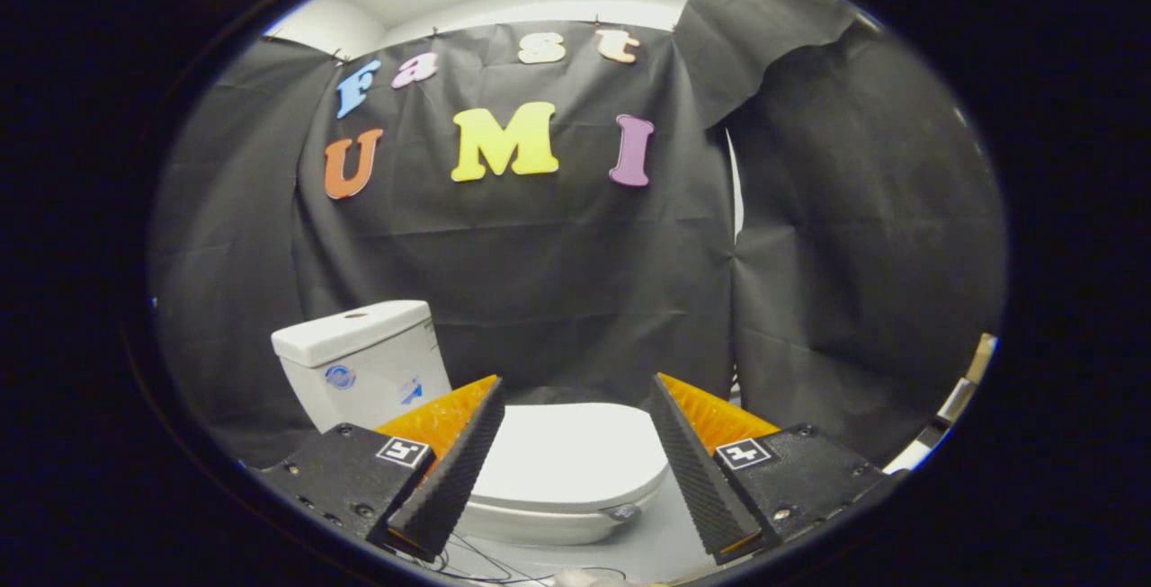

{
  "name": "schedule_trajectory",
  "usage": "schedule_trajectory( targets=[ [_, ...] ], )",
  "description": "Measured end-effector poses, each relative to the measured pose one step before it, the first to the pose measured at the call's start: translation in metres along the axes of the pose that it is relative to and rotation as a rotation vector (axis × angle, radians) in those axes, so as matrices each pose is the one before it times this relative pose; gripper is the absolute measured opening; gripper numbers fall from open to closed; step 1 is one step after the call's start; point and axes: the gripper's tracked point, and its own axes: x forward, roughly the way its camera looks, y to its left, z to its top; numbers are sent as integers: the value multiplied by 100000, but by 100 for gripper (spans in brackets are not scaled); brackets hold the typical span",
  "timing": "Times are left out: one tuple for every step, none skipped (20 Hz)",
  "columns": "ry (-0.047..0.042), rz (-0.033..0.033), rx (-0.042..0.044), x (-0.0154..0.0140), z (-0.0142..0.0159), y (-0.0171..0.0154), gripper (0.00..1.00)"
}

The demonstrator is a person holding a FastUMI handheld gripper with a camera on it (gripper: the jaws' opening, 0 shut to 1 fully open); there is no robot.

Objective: Open the toilet lid.

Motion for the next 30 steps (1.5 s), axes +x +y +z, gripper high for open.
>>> schedule_trajectory(
  targets=[
    [919,137,1894,1057,-285,-360,100],
    [709,-404,2242,937,-193,-600,100],
    [595,442,2006,909,-223,-536,100],
    [1117,-329,1945,947,-371,-619,100],
    [861,-288,1852,891,-455,-758,100],
    [1198,-402,1696,844,-496,-740,100],
    [1000,-83,1651,710,-660,-710,100],
    [1416,47,1730,697,-740,-818,100],
    [1646,-341,2385,610,-901,-916,100],
    [1976,-349,3507,614,-851,-1052,100],
    [2586,-23,4169,566,-1220,-815,100],
    [3006,271,5049,601,-1024,-816,99],
    [3482,-64,5268,468,-1250,-849,99],
    [3157,-208,4737,519,-1242,-965,99],
    [2817,-980,4301,534,-1118,-1074,99],
    [2431,-756,3496,655,-1089,-1157,99],
    [1919,-528,2128,413,-945,-913,99],
    [2466,-413,1653,567,-1028,-994,99],
    [2006,-21,1838,452,-804,-683,99],
    [2232,-10,2676,482,-752,-743,99],
    [2179,314,2184,605,-644,-243,99],
    [1866,223,1829,531,-580,-433,99],
    [1830,-338,1805,780,-749,-608,99],
    [1399,-1072,1473,665,-717,-660,99],
    [2669,18,2311,308,-1107,-433,100],
    [1842,668,3094,129,-468,-318,100],
    [2485,1234,4381,269,-626,-652,100],
    [2796,866,4122,219,-592,-497,99],
    [1802,445,3638,225,-674,-697,99],
    [1124,46,3621,440,-380,-536,99]
  ],
)
